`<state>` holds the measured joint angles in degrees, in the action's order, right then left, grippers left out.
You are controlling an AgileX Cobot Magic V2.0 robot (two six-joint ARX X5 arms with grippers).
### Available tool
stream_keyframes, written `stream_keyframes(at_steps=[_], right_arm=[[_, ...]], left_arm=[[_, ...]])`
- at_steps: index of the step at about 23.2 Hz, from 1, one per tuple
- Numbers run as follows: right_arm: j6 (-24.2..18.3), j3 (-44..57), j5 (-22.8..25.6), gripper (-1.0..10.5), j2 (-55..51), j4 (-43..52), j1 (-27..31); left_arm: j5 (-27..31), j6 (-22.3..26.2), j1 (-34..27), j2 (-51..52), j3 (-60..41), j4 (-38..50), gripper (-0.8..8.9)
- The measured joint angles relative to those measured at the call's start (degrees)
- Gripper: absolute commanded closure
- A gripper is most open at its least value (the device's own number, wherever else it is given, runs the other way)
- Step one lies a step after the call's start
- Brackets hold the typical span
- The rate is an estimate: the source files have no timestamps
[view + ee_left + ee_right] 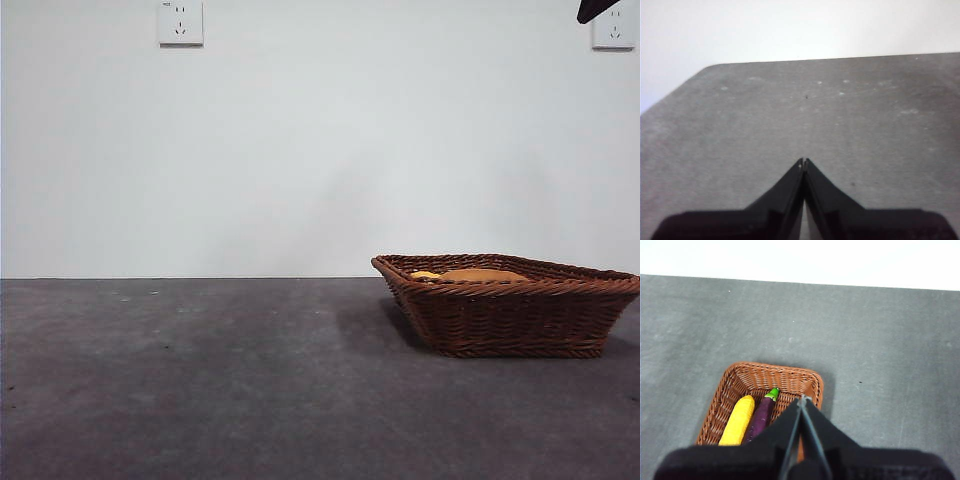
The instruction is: Help me put the vegetables on the table into the basket
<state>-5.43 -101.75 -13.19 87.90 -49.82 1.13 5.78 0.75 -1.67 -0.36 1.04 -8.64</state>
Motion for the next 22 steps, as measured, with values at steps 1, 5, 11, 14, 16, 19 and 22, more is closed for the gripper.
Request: stream_keyframes(at_steps=[1, 5, 11, 14, 16, 19, 22], right_arm=[[0.0, 0.0, 0.0, 9.5, 0.0, 0.0, 0.0], [0.0, 0.0, 0.0, 9.5, 0.0, 0.0, 0.0], [0.0, 0.0, 0.0, 9.5, 0.0, 0.0, 0.0], [0.02, 0.0, 0.0, 9.5, 0.0, 0.0, 0.0], [0.0, 0.0, 0.0, 9.5, 0.0, 0.0, 0.0], [0.0, 0.0, 0.0, 9.5, 0.0, 0.0, 0.0], [0.0, 0.0, 0.0, 9.5, 0.0, 0.0, 0.0]], left_arm=[[-2.05, -1.01, -0.24, 0.02, 0.0, -0.5, 8.17], [-9.75, -2.32, -0.57, 0.0, 0.0, -1.14, 8.17], [-8.83, -2.43, -0.57, 0.0, 0.0, -1.14, 8.17], [-8.76, -2.45, -0.57, 0.0, 0.0, -1.11, 8.17], [-8.76, -2.45, -0.57, 0.0, 0.0, -1.11, 8.17], [-8.76, -2.45, -0.57, 0.0, 0.0, -1.11, 8.17], [-8.76, -2.45, -0.57, -0.02, 0.0, -1.11, 8.17]])
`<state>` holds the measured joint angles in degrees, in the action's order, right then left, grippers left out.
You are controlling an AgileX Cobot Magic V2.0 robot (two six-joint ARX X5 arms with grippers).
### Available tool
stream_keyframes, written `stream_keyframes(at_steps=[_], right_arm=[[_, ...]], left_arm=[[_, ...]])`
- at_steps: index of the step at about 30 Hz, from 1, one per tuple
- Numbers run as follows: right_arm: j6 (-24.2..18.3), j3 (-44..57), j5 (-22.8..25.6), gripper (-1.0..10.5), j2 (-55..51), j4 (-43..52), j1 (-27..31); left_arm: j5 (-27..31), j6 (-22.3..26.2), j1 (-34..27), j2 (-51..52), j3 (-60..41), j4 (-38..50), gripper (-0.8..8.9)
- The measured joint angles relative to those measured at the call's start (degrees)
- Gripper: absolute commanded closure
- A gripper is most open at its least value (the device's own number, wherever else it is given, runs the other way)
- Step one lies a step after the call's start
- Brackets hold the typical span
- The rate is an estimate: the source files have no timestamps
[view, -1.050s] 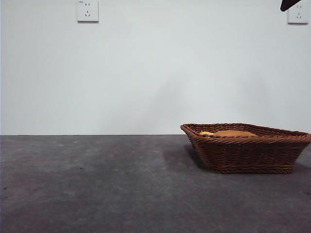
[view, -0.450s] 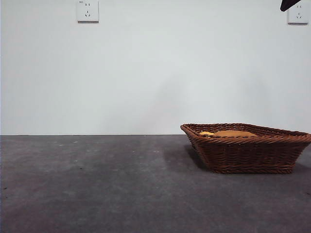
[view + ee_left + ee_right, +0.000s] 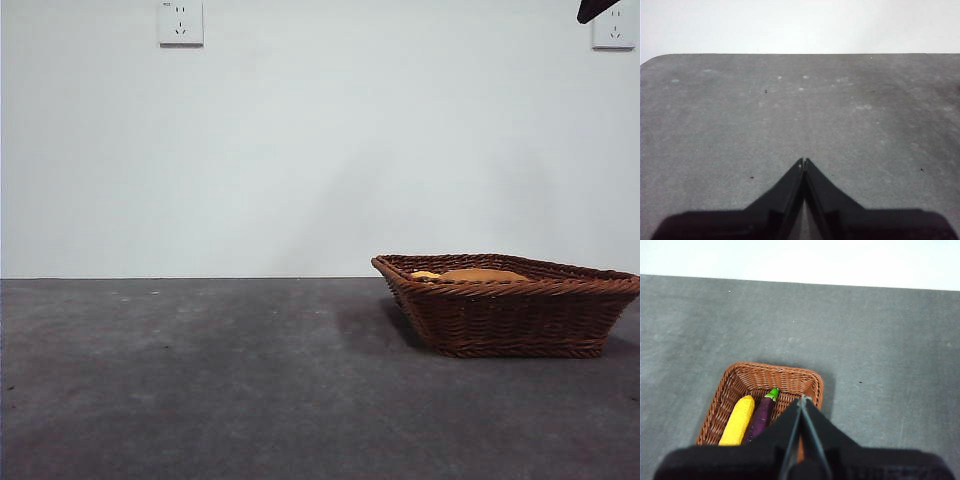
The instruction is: Help me put the vegetables on the table into the basket
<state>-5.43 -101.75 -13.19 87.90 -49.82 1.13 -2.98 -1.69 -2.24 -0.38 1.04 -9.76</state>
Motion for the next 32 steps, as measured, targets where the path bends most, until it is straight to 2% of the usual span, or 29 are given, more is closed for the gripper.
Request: stream_keyframes(at_steps=[14, 22, 24, 28, 32], right_arm=[[0.0, 0.0, 0.13, 9.5, 0.02, 0.22, 0.02], [0.02, 1.75, 5.49, 9.5, -1.05, 1.14, -0.31], [0.02, 4.79, 5.75, 9.5, -3.48, 3.21, -1.09], [0.0, 15.98, 5.62, 9.5, -12.04, 13.49, -3.43], [-0.13, 31.61, 5.31, 9.5, -23.52, 25.9, -4.37]], left_arm=[[0.0, 0.0, 0.0, -0.96, 0.0, 0.02, 8.17], [0.0, 0.0, 0.0, -1.42, 0.0, 0.0, 8.17], [0.02, 0.0, 0.0, -1.49, 0.0, 0.0, 8.17], [0.0, 0.0, 0.0, -1.49, 0.0, 0.0, 8.17], [0.0, 0.0, 0.0, -1.49, 0.0, 0.0, 8.17]])
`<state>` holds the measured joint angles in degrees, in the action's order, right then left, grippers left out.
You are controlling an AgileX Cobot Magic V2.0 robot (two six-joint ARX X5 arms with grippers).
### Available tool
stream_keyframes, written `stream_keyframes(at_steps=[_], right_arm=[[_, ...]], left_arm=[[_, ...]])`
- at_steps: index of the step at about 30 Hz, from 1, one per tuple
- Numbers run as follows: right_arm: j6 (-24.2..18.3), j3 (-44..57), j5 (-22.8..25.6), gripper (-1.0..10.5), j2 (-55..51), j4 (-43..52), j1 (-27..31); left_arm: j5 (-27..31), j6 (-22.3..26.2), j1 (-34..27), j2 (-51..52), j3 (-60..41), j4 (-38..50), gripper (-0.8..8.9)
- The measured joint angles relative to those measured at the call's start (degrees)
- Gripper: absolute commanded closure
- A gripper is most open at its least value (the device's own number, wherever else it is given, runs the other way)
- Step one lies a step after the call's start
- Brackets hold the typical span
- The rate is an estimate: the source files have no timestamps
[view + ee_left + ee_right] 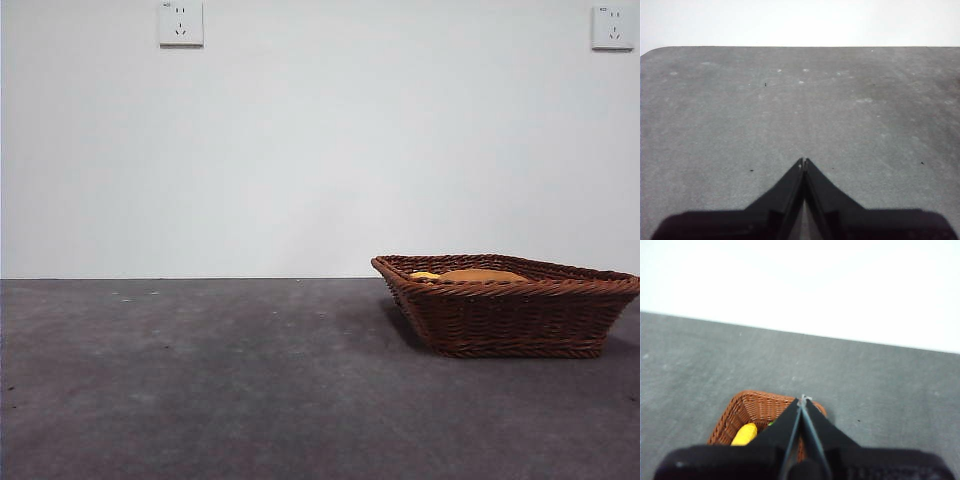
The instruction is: Help me put the vegetables on the table into the basket
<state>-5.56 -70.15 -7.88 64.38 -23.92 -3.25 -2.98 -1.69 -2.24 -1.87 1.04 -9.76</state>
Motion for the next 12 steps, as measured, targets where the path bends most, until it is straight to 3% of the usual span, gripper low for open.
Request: stream_keyframes(at_steps=[12], right_arm=[[-3.3, 44.68, 2.47, 9.5, -36.33, 18.6, 5.25]], left_arm=[[0.0, 0.0, -0.02, 0.0, 0.0, 0.0, 8.17]])
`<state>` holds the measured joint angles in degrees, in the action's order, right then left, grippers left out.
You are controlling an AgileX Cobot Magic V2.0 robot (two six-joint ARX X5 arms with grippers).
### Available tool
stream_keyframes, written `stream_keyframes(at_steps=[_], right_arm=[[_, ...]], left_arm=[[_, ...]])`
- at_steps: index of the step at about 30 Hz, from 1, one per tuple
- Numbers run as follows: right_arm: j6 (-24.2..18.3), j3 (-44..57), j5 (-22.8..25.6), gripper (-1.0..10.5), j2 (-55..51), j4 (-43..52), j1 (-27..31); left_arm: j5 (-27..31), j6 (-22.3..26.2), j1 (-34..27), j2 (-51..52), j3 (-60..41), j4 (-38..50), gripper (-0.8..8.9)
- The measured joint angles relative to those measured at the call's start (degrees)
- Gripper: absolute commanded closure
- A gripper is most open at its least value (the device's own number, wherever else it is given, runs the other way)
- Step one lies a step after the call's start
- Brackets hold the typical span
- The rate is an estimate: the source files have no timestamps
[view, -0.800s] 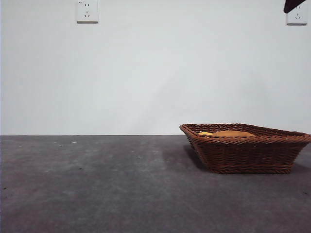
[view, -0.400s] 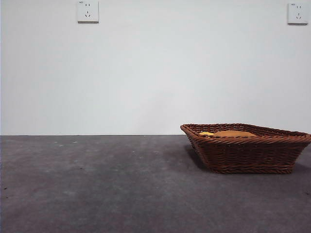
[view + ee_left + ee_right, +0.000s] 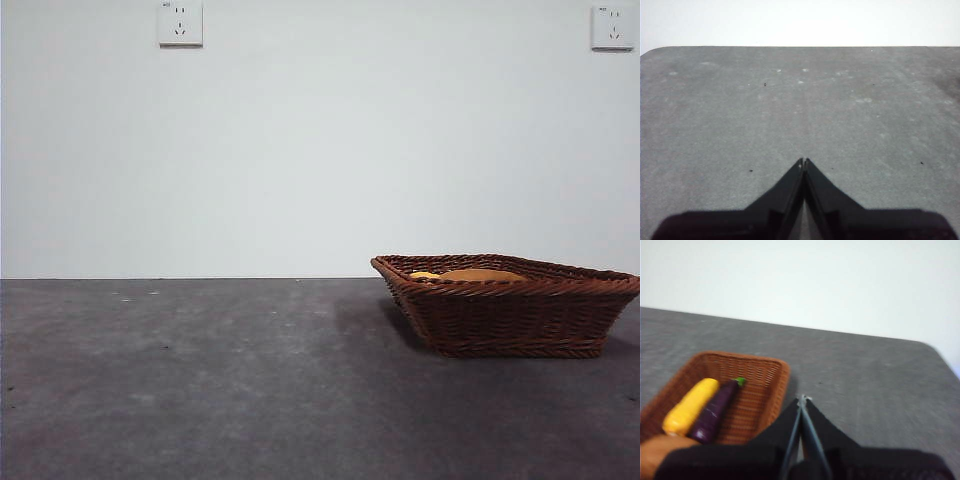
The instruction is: Help me put the vegetables on the table into the basket
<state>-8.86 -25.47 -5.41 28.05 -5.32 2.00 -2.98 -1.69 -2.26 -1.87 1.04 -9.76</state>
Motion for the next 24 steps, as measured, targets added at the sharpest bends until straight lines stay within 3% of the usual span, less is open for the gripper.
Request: stream_keyframes(at_steps=[6, 14, 24], right_arm=[[-0.15, 17.9, -1.07, 9.5, -19.04, 3.87, 1.33], [0.33, 24.0, -1.38, 9.5, -26.8, 2.56, 2.23], [4.85, 24.13, 8.35, 9.5, -27.39, 0.24, 2.21]], left_arm=[[0.0, 0.0, 0.02, 0.0, 0.0, 0.0, 8.17], [0.0, 0.0, 0.02, 0.0, 0.0, 0.0, 8.17], [0.0, 0.0, 0.02, 0.0, 0.0, 0.0, 8.17]])
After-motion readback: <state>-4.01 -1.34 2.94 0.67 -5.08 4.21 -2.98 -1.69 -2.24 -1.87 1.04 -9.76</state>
